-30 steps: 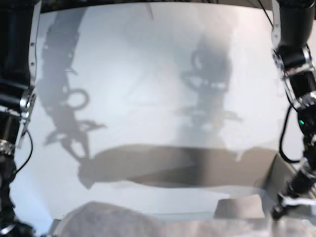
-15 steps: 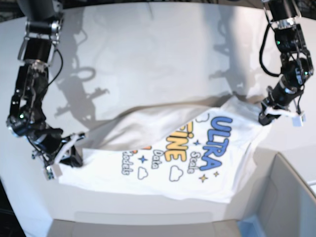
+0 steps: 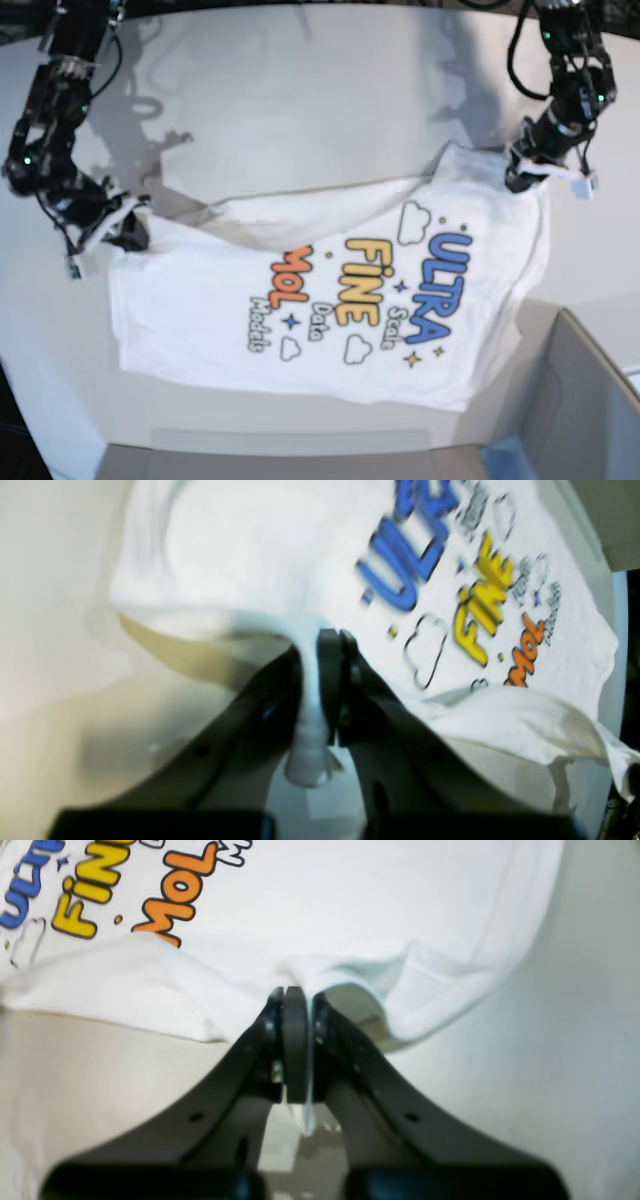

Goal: Layout the t-shirt on the table in an organized manner, then fold the t-shirt properly
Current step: 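Lay the shirt flat on the table, pulling both grippers apart, then drag the held shirt edge over the shirt body with both grippers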

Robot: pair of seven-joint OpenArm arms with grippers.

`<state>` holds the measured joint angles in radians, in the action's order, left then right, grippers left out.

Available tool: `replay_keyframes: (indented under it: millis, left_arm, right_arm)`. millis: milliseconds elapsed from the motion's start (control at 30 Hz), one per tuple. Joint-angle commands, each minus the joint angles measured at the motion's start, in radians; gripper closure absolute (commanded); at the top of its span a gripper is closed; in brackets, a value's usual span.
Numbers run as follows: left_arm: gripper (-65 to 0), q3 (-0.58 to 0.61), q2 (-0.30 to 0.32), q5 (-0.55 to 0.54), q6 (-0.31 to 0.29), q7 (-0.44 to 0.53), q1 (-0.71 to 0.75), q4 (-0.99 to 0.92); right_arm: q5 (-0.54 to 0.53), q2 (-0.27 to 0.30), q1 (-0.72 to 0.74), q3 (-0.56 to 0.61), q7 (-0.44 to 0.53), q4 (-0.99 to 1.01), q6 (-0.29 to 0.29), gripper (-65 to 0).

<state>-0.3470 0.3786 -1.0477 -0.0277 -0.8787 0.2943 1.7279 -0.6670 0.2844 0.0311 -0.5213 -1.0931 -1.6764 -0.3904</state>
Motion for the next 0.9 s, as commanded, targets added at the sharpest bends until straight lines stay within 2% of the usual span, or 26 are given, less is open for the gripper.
replay_keyframes:
  millis: [0,133,300,367,467,567,667,867]
  left_arm:
    - [0.0,-0.036,0.015,-0.007,-0.01,0.022,0.012,0.019]
    - [0.0,-0.085,-0.005,-0.007,-0.011,0.014,0.065,0.019]
    - [0.0,-0.09,-0.007,-0.01,-0.013,0.02,0.151,0.019]
    - [0.0,-0.09,-0.016,-0.01,-0.013,0.02,0.181,0.019]
    - [0.0,-0.09,-0.036,-0.01,-0.013,0.02,0.225,0.022]
    - [0.0,-0.09,-0.048,-0.009,-0.013,0.022,0.273,0.057]
    - [0.0,-0.091,-0.063,-0.009,-0.013,0.022,0.32,0.119]
    - [0.0,-0.093,-0.065,-0.009,-0.013,0.023,0.349,0.149]
  right_arm:
    - [-0.001,0.031,0.003,-0.053,0.024,-0.023,-0.005,0.0]
    - [0.0,0.046,-0.079,-0.058,0.023,-0.051,-0.008,0.0]
    - [0.0,0.032,-0.205,-0.069,0.026,-0.127,-0.011,0.0]
    - [0.0,0.025,-0.248,-0.093,0.026,-0.146,-0.057,0.0]
    - [0.003,0.003,-0.288,-0.165,0.026,-0.149,-0.158,0.0]
    - [0.008,-0.009,-0.32,-0.219,0.024,-0.149,-0.219,0.0]
    - [0.008,-0.009,-0.346,-0.228,0.024,-0.149,-0.242,0.0]
    - [0.002,-0.011,-0.377,-0.23,0.029,-0.152,-0.242,0.0]
